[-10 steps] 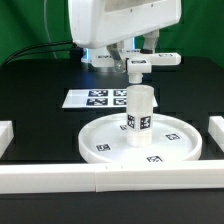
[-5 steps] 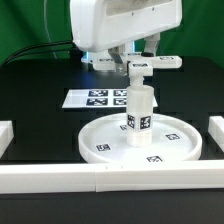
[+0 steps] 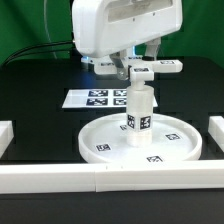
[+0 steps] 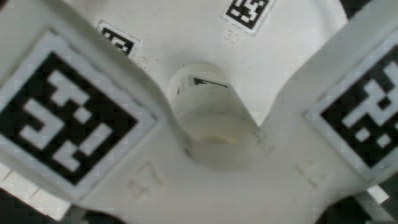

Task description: Assemble round table

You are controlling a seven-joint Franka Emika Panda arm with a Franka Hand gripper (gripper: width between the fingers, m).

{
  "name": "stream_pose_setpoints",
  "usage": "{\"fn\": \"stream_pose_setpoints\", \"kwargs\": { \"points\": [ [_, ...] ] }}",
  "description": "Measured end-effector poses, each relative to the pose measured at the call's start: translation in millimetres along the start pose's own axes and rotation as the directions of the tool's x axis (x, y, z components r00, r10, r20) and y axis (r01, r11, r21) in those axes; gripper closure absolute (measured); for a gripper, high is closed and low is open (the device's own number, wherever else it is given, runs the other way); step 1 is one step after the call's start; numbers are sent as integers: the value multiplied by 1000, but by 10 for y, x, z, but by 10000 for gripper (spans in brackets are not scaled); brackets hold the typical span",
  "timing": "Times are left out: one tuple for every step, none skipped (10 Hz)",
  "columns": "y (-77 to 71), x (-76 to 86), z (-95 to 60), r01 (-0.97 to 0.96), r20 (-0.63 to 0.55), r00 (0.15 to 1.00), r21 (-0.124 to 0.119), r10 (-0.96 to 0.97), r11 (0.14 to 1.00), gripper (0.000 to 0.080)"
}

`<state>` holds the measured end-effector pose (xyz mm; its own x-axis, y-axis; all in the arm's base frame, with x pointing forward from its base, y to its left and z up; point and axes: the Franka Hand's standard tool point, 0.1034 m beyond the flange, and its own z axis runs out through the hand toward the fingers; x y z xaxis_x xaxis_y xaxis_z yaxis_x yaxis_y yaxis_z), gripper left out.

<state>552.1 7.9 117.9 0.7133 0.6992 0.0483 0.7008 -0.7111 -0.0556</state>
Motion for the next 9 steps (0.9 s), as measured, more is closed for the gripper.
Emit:
{"fn": "stream_pose_setpoints", "kwargs": {
  "points": [
    [-27, 13, 18, 4, 2, 1000, 4, -4, 1000, 350],
    [-42, 21, 27, 7, 2, 1000, 5, -7, 1000, 350],
    [-46, 14, 49, 6, 0, 1000, 3, -6, 1000, 350],
    [-56, 1, 76, 6, -1, 1000, 2, -6, 1000, 350],
    [-65, -18, 109, 8, -2, 1000, 0, -8, 1000, 350],
    [-64, -33, 136, 7, -2, 1000, 0, -7, 1000, 350],
    [-47, -31, 138, 10, -10, 1000, -10, -10, 1000, 350],
    [-30, -28, 137, 19, -18, 1000, -20, -19, 1000, 350],
    [-18, -22, 136, 20, -25, 999, -28, -21, 999, 350]
  ]
}}
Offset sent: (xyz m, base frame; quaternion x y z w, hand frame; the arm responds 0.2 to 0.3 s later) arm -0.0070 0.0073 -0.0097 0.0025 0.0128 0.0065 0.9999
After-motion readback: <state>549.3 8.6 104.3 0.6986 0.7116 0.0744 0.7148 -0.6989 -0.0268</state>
